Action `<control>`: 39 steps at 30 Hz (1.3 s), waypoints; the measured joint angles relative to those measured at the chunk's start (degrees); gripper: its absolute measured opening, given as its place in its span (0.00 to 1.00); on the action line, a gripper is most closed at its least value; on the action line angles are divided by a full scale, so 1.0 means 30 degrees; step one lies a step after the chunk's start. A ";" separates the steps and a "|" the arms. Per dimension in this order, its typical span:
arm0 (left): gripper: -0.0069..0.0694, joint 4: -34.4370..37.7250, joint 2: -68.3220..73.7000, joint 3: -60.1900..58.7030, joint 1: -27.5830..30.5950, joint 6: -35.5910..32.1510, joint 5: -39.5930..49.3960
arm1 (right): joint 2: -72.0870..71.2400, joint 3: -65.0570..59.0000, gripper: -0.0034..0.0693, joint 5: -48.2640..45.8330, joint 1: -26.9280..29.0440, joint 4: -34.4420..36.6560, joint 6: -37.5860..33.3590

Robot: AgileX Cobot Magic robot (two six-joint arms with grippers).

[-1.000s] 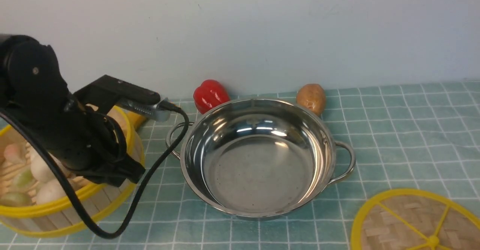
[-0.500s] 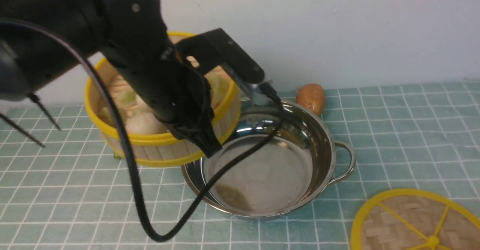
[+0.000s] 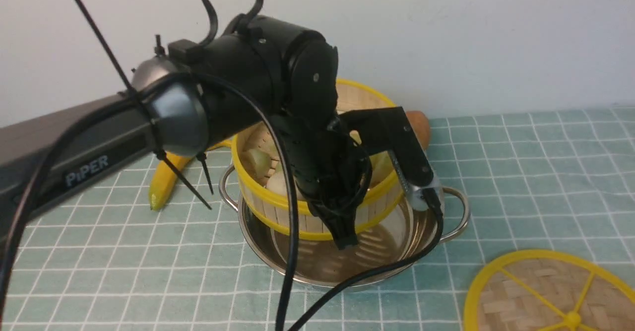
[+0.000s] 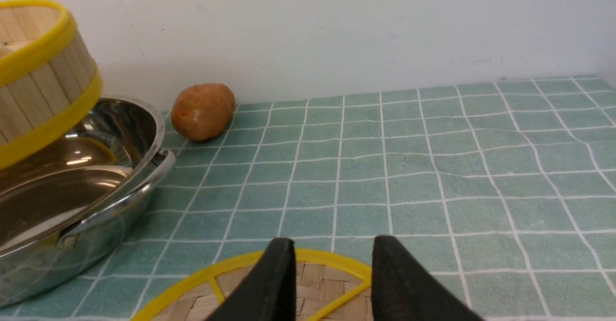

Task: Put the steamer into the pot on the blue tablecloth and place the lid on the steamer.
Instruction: 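Place the bamboo steamer basket with dumplings into the steel pot with the left gripper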

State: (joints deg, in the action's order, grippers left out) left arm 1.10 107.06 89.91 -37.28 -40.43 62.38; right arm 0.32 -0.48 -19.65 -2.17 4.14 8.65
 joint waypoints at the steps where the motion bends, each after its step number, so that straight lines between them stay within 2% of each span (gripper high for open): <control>1: 0.15 -0.0042 0.0230 0.0000 0.0000 -0.0024 -0.0051 | 0.0000 0.0000 0.38 0.0000 0.0000 0.0000 0.0000; 5: 0.15 -0.0024 0.0731 0.0000 0.0000 -0.0038 -0.0271 | 0.0000 0.0000 0.38 0.0000 0.0000 0.0000 0.0017; 14: 0.15 0.1840 0.1711 0.0000 0.0000 -0.0530 -0.0470 | 0.0000 0.0000 0.38 0.0000 0.0000 0.0000 0.0017; 39: 0.15 0.2629 0.2697 0.0000 0.0000 -0.0465 -0.0753 | 0.0000 0.0000 0.38 0.0000 0.0000 0.0000 0.0017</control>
State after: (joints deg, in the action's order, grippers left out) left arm 8.98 115.15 89.91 -37.28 -41.83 60.12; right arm 0.32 -0.48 -19.65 -2.17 4.14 8.71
